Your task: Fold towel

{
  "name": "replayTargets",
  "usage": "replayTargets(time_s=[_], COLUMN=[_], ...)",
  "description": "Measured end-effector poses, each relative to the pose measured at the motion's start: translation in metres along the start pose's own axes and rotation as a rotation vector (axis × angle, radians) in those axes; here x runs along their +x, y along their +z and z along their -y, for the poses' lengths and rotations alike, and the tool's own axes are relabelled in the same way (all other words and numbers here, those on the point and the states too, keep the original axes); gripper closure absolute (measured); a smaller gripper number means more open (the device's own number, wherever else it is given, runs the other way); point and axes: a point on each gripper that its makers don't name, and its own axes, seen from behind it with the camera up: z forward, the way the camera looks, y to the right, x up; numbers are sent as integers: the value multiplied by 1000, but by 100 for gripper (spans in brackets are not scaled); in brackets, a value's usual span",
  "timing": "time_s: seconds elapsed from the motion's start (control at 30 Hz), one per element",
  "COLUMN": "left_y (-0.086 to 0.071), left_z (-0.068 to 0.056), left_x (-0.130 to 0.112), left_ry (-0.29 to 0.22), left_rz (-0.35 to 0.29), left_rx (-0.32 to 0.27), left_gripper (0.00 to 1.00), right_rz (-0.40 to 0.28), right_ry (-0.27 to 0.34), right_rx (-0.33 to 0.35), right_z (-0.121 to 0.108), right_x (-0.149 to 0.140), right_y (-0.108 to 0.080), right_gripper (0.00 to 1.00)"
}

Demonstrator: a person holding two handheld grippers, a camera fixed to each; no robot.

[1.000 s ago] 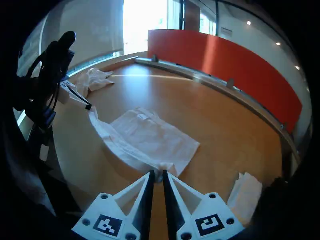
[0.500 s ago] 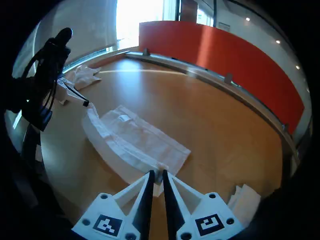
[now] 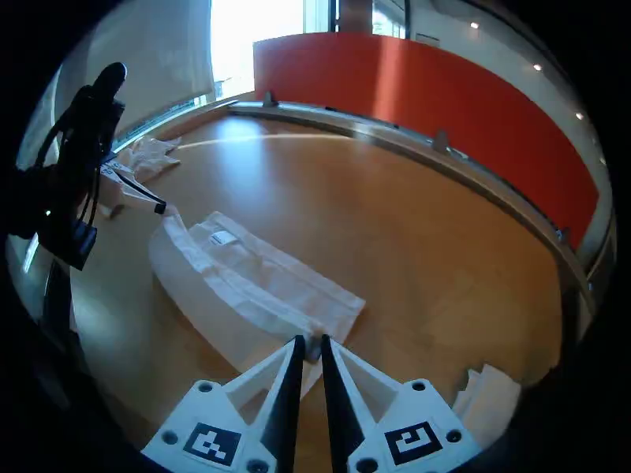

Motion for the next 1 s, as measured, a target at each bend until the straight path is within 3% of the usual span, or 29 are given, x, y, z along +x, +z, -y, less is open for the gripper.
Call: replayTargets(time_s=[0.4,0.67,1.0], left_y=[25,43,54], left_z=[9,16,27], left_x=[6,5,1], left_ry=[-1,-29,-27], left_rz=[-10,-13,-2], left_rx=[14,24,59], left_gripper=[93,92,81], right_rz=[19,31,43], right_ry=[16,51,86], right_rx=[-31,-52,-92], right_z=[-15,-20,-29], right_x=[-1,-7,-11], right_y=[24,38,52], right_gripper=[83,82,72])
